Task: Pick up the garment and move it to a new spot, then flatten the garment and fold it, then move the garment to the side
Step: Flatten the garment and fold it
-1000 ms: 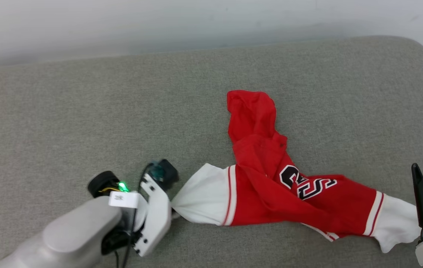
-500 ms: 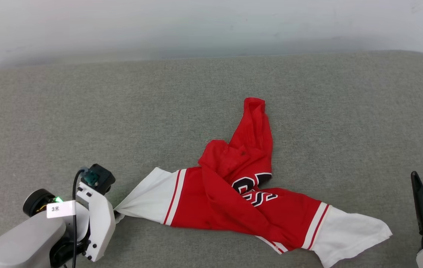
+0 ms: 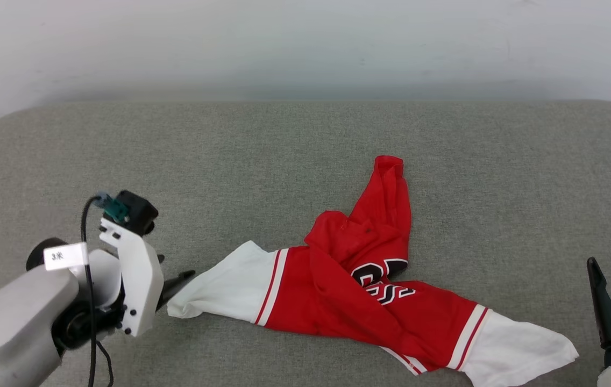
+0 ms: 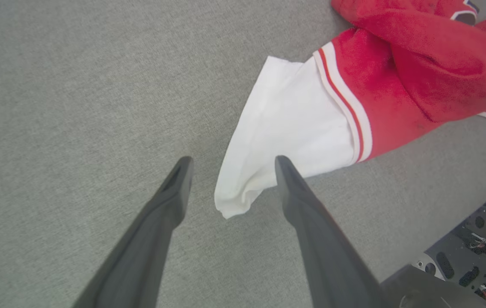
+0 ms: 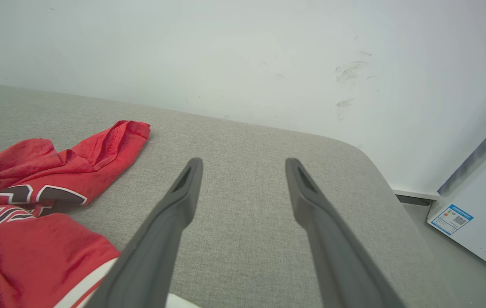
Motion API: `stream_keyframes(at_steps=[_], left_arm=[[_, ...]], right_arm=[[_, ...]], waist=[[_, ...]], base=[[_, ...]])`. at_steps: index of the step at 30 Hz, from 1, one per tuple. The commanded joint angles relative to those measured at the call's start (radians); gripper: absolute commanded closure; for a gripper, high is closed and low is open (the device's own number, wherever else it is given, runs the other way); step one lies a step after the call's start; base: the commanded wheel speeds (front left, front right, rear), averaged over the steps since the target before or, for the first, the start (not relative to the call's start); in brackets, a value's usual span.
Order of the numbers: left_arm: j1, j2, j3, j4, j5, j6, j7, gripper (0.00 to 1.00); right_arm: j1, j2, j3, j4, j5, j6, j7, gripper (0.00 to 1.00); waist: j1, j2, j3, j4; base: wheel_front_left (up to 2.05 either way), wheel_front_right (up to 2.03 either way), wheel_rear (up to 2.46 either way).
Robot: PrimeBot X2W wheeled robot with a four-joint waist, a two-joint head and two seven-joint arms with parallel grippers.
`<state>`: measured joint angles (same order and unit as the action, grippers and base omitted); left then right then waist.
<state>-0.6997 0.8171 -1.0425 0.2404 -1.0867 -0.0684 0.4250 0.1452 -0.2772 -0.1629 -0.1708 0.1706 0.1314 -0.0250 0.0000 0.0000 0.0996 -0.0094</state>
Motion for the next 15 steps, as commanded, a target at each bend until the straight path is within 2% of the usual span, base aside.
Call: stream_keyframes(at_steps=[1, 6, 10, 15], left_arm=[[-0.013, 0.004, 0.006, -0.007, -0.003, 0.006, 0.006, 0.0], [-0.056, 0.024, 0.004, -0.03, -0.021, 0.027, 0.097, 0.0], [-0.067, 0.023, -0.026, -0.011, -0.023, 0.02, 0.179, 0.0], [-0.05, 0.01, -0.054, 0.034, -0.015, 0.015, 0.205, 0.0]], right_arm=[[0.007, 0.007, 0.001, -0.006, -0.006, -0.001, 0.002, 0.0], [-0.005, 0.008, 0.011, -0.013, -0.001, -0.001, 0.003, 0.0], [-0.02, 0.005, 0.011, -0.02, 0.0, -0.001, 0.006, 0.0], [-0.033, 0.001, 0.004, -0.014, 0.005, -0.001, -0.002, 0.0]], waist=[[0.0, 0.0, 0.0, 0.0], [0.0, 0.0, 0.014, -0.013], [0.0, 0.0, 0.033, -0.032], [0.0, 0.0, 0.06, -0.054]], base=[[0.0, 0.0, 0.0], [0.0, 0.0, 0.0], [0.0, 0.0, 0.0], [0.0, 0.0, 0.0]])
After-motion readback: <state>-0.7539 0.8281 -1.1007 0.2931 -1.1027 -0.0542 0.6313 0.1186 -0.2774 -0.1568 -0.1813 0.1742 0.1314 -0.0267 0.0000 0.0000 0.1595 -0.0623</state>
